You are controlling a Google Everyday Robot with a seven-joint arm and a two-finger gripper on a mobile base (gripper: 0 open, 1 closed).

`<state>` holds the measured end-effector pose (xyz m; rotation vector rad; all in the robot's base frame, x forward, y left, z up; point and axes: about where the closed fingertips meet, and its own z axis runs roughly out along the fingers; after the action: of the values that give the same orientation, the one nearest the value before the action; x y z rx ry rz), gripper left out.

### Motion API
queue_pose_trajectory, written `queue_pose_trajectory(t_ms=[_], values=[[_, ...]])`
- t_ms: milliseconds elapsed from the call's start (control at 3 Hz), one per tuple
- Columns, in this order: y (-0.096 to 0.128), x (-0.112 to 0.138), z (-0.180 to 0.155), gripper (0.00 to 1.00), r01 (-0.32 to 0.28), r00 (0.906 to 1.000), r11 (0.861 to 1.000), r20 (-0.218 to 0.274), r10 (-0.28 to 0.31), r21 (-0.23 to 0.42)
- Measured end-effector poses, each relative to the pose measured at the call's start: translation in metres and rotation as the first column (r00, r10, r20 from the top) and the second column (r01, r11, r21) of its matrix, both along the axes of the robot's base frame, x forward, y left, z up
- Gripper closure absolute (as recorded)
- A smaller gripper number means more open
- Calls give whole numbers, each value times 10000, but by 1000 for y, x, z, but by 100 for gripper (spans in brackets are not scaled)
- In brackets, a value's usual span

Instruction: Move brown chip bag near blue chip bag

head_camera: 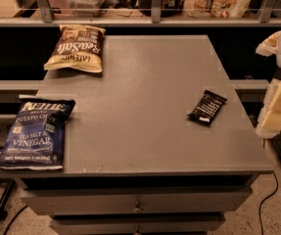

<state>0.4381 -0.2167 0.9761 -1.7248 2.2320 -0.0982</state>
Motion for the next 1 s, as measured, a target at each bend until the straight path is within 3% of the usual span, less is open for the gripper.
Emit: queue_pose_trajectory(t_ms=[333,667,1000], values=[[0,0,0,0,0,10000,10000,0,0,1],[8,8,-1,0,-255,9994,9957,235,235,888],[46,28,-8,0,-1295,9905,9398,847,1080,3164]])
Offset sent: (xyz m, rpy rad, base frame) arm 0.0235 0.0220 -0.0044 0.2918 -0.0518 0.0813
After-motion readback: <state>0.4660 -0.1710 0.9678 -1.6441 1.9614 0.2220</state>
